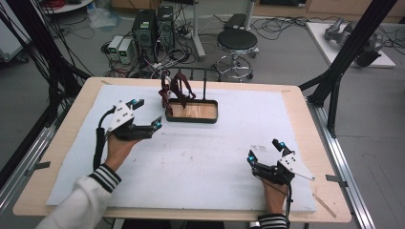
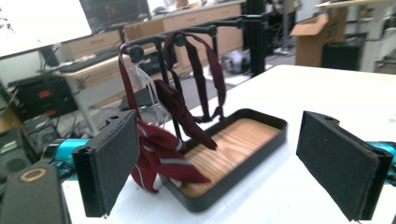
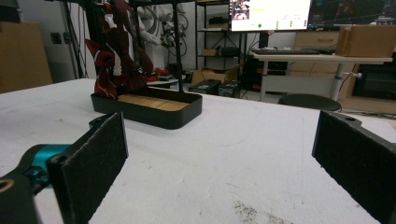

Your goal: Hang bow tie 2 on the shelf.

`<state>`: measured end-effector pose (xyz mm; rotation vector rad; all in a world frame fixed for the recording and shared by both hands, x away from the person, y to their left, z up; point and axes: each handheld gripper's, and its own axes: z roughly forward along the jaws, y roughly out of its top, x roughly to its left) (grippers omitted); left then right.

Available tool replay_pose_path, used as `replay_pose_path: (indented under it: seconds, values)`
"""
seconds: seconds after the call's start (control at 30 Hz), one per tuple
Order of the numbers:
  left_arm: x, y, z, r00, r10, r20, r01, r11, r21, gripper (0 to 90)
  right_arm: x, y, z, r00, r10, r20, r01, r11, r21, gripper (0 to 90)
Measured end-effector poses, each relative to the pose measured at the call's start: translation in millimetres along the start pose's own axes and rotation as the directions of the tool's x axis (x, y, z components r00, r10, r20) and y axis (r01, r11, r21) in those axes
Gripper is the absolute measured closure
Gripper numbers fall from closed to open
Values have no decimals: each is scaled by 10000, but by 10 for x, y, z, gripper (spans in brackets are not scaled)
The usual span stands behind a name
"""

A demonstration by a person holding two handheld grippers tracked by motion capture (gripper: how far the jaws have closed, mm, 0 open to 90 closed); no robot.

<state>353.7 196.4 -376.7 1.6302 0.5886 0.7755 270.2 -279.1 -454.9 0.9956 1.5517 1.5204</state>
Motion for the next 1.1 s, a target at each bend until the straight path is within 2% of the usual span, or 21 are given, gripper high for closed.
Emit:
replay_pose_path:
  seconds: [0.03,0.07,0.1,0.13,0.17,0.2,0.23,0.27,0.3,0.33,0.37,0.5,0.63,0.8,0.87,1.1]
  values:
    - [28,-77,-157,9997,23,226,-20,9999,-156,138,0,0,0,10000,-6,-6,6,10000,-6,25]
    - [46,-121,-233,9994,-54,337,62,9997,-224,138,1,-1,-1,10000,2,4,-2,10000,-9,25]
    - [46,-121,-233,9994,-54,337,62,9997,-224,138,2,-1,-2,10000,5,29,-5,10000,-17,25]
    - [76,-223,-390,9987,-204,458,221,9991,-367,138,4,-1,-4,10000,8,34,-8,10000,-18,25]
    - [76,-223,-390,9987,-204,458,221,9991,-367,138,4,-1,-4,10000,3,39,-3,10000,-21,25]
    - [102,-335,-539,9990,-232,395,248,9989,-405,138,3,-1,-4,10000,-20,38,20,10000,-48,25]
    - [102,-335,-539,9990,-232,395,248,9989,-405,138,3,-1,-4,10000,-20,38,20,10000,-48,25]
    - [113,-378,-591,9988,-280,393,296,9987,-418,138,4,-2,-4,10000,-1,28,1,10000,-46,25]
    - [142,-491,-724,9985,-463,303,477,9977,-472,138,7,-2,-7,10000,32,37,-32,10000,-24,25]
    - [142,-491,-724,9985,-463,303,477,9977,-472,138,5,-2,-8,10000,-40,54,40,10000,-66,25]
    - [166,-584,-828,9983,-549,198,557,9974,-447,138,6,-3,-8,10000,-48,60,49,10000,-78,25]
    - [204,-726,-1007,9963,-859,-54,856,9952,-470,138,13,-3,-12,10000,-26,82,27,10000,-78,25]
    - [205,-818,-1116,9953,-964,-58,958,9935,-610,138,12,-4,-13,9999,-53,105,54,9999,-106,25]
    - [212,-937,-1160,9925,-1217,-71,1207,9895,-790,138,19,-4,-12,9999,-61,116,62,9999,-101,25]
    - [221,-941,-1180,9913,-1310,-93,1294,9862,-1030,138,20,-6,-14,9998,-123,151,125,9998,-148,25]
    - [245,-960,-1186,9864,-1632,-167,1606,9813,-1057,139,26,-8,-21,9998,-100,182,104,9997,-200,25]
